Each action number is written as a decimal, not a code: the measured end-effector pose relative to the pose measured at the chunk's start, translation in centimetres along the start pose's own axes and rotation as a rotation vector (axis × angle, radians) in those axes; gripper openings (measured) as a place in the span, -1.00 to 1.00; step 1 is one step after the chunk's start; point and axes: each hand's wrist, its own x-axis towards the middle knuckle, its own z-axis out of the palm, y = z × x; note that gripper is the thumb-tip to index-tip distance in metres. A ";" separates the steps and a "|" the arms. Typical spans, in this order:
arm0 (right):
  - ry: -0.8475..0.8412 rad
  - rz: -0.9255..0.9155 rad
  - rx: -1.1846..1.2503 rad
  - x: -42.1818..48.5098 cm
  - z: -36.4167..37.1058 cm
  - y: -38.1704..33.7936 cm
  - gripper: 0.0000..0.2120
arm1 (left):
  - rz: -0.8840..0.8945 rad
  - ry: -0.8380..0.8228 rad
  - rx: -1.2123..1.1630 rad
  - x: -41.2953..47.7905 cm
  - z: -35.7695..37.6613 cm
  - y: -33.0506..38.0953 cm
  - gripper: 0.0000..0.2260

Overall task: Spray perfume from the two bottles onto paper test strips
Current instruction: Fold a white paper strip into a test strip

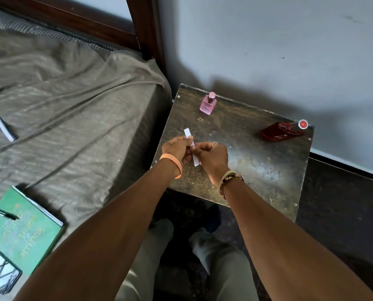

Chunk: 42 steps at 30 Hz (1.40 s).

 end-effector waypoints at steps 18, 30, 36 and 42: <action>0.102 -0.115 -0.060 0.6 -2.4 0.8 -0.87 | 0.172 -0.052 -0.093 -0.6 0.3 -1.0 -0.93; 0.322 -0.240 -0.070 -5.7 -5.4 1.8 -0.75 | 0.276 -0.072 -0.203 -6.0 -0.8 -2.8 -0.93; 0.287 -0.421 -0.397 -10.4 -6.6 0.5 -0.62 | 0.284 -0.100 -0.174 -9.6 -2.1 -3.3 -0.91; 0.237 -0.587 -0.891 -14.9 -6.6 -0.3 -0.52 | 0.310 -0.102 -0.111 -12.1 -3.8 -3.8 -0.89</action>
